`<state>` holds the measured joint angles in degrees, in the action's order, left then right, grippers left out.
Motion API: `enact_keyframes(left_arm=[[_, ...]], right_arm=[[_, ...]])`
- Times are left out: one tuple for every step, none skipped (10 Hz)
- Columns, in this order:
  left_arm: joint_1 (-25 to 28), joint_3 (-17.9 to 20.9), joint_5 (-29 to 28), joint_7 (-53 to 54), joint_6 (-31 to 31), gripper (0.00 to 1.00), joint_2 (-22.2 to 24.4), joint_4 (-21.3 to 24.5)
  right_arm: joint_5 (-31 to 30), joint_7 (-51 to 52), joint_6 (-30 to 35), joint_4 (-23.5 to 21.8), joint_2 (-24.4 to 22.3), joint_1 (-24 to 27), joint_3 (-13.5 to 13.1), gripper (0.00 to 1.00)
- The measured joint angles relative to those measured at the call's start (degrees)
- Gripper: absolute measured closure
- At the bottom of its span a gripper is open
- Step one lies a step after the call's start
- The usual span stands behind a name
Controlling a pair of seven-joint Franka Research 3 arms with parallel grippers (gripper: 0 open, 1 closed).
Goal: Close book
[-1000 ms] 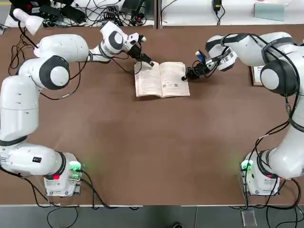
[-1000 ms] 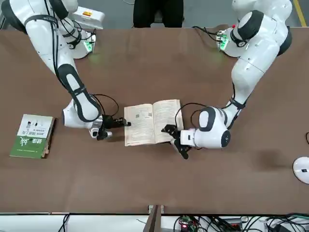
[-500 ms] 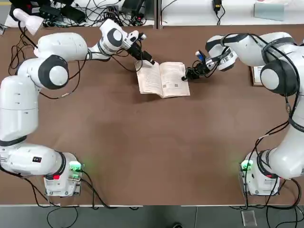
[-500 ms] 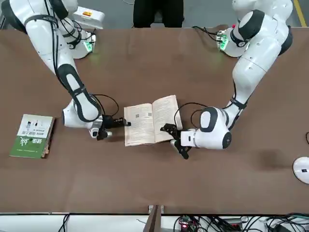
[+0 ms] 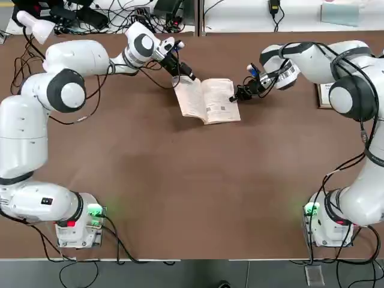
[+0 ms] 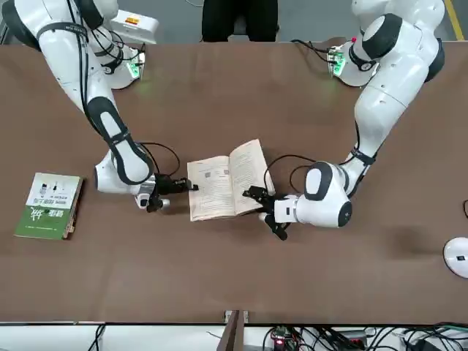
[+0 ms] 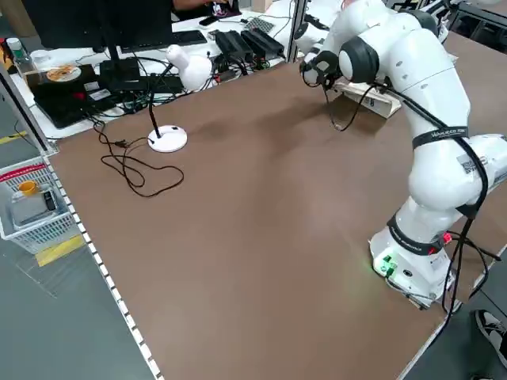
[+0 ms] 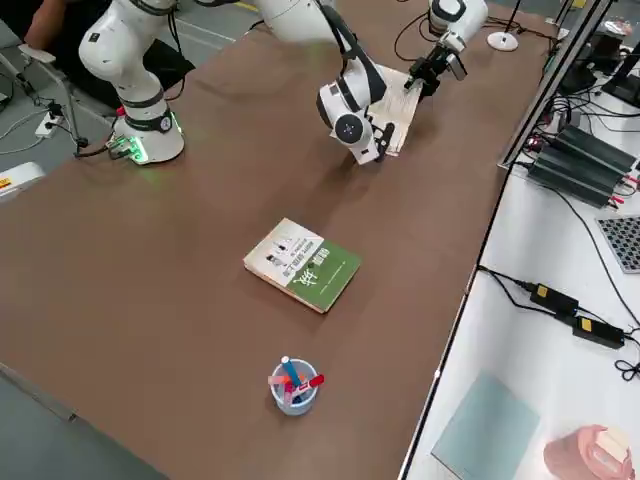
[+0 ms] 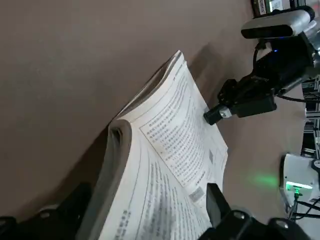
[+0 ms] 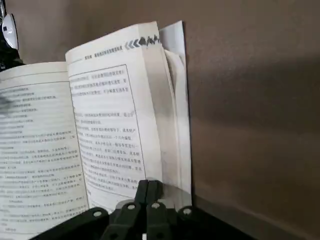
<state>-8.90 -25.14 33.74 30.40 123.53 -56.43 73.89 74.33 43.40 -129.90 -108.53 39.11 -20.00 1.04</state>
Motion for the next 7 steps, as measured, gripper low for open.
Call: enact_keyframes(left_arm=[[0.2, -0.1, 0.1, -0.5, -0.5, 0.00, 0.1, -0.1], [0.7, -0.3, 0.1, -1.1, -1.2, 0.00, 0.1, -0.2], [1.2, -0.7, 0.1, -1.7, -2.0, 0.00, 0.1, -0.3], [1.6, -1.1, 0.1, -2.5, -2.7, 0.00, 0.1, -0.4], [1.9, -1.3, 0.1, -3.1, -3.4, 0.00, 0.2, -0.6], [2.1, -1.4, 0.1, -3.4, -3.8, 0.00, 0.2, -0.7], [2.2, -1.5, 0.2, -3.7, -3.9, 0.00, 0.3, -0.7]], right_arm=[[0.0, 0.0, 0.0, 0.0, 0.0, 0.0, 0.0, 0.99], [0.0, 0.0, 0.0, 0.0, 0.0, 0.0, 0.0, 0.99], [0.0, 0.0, 0.0, 0.0, 0.0, 0.0, 0.0, 0.99], [0.0, 0.0, 0.0, 0.0, 0.0, 0.0, 0.0, 0.99], [0.0, 0.0, 0.0, 0.0, 0.0, 0.0, 0.0, 0.99], [0.0, 0.0, 0.0, 0.0, 0.0, 0.0, 0.0, 0.99], [0.0, 0.0, 0.0, 0.0, 0.0, 0.0, 0.0, 0.99]])
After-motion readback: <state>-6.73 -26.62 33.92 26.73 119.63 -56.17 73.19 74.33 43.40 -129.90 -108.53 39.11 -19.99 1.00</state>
